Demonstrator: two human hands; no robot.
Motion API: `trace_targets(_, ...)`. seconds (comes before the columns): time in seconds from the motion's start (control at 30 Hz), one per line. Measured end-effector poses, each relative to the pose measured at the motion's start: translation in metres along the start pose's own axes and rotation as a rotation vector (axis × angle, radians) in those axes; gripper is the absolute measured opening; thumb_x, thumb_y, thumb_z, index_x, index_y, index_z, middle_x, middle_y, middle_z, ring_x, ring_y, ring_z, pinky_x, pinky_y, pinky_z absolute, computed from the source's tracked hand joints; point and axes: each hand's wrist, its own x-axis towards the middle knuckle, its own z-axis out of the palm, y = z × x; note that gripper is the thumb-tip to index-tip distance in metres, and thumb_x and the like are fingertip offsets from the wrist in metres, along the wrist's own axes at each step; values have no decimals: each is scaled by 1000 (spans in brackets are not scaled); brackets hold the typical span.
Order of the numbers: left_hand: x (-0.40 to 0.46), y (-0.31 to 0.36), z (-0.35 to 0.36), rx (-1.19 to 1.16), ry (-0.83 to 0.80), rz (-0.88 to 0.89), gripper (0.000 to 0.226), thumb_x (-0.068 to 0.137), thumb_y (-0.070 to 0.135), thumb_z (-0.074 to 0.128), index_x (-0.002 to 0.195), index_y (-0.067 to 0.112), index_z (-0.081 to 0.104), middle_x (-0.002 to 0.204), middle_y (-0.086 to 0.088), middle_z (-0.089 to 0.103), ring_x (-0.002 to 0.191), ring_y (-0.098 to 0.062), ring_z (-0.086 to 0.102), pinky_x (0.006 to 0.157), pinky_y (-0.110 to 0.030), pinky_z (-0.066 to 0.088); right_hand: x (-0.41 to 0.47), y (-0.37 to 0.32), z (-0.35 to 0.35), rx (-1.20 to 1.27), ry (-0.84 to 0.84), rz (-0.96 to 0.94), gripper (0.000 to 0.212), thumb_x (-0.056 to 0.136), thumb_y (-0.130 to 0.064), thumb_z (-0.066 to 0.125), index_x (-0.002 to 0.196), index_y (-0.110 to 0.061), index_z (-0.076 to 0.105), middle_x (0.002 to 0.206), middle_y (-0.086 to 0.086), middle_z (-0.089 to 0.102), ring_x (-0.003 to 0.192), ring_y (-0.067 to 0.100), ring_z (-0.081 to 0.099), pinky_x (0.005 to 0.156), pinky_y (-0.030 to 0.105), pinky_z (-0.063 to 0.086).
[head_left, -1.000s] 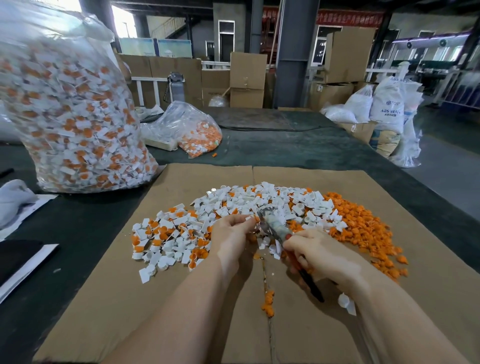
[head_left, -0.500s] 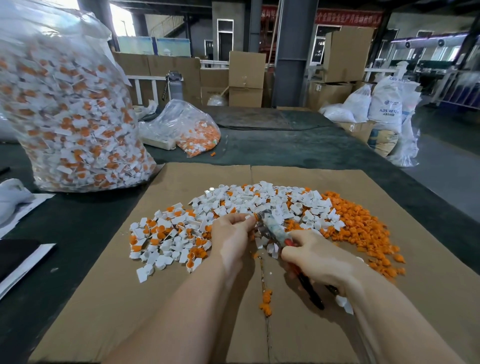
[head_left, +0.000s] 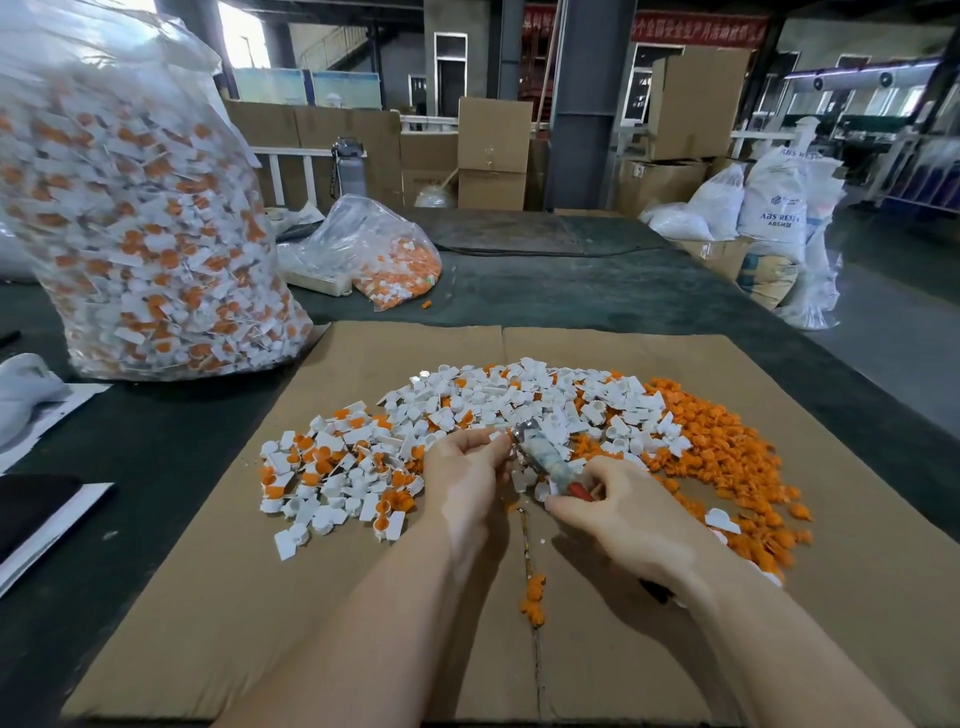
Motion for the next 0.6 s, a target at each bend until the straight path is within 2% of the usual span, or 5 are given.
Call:
trace_targets(0.07,-2,-1,-5,63,-9,45,5,89,5,60,93,2,64,66,-4,63,48,-4,59,47,-17,50,2,6,-4,-3,73,31,34,77,-51,67,83,-23,50,81,-6,54,66,8,52,53,19,36)
trace_targets(0.2,-4,-11,-15,443,-53,262,22,93,18,58,113,12,66,99,4,67,92,-10,61,84,-23,48,13,20,-10,-314,300,59,48,72,-59,67,98,-21,51,96,-4,51,88,14,50,66,26,39)
trace_targets(0.27,-4,-14,-16,556,-79,333,26,95,19,55,118,16,65,107,12,60,104,-3,53,90,-13,36,21,28,-10,-484,357,79,59,72,-65,63,106,-19,51,104,-1,51,100,18,49,77,30,43)
trace_targets(0.4,-2,-17,-18,678,-101,380,27,96,18,52,120,21,64,116,12,59,110,0,48,90,-7,29,30,41,-10,-616,376,127,68,72,-72,56,113,-18,50,117,2,50,113,21,45,90,34,43)
trace_targets(0.6,1,-20,-21,680,-87,418,22,95,15,52,110,22,67,98,16,59,90,4,49,69,9,29,31,44,-3,-813,440,153,68,79,-74,41,124,-22,47,126,3,48,119,22,41,100,39,32)
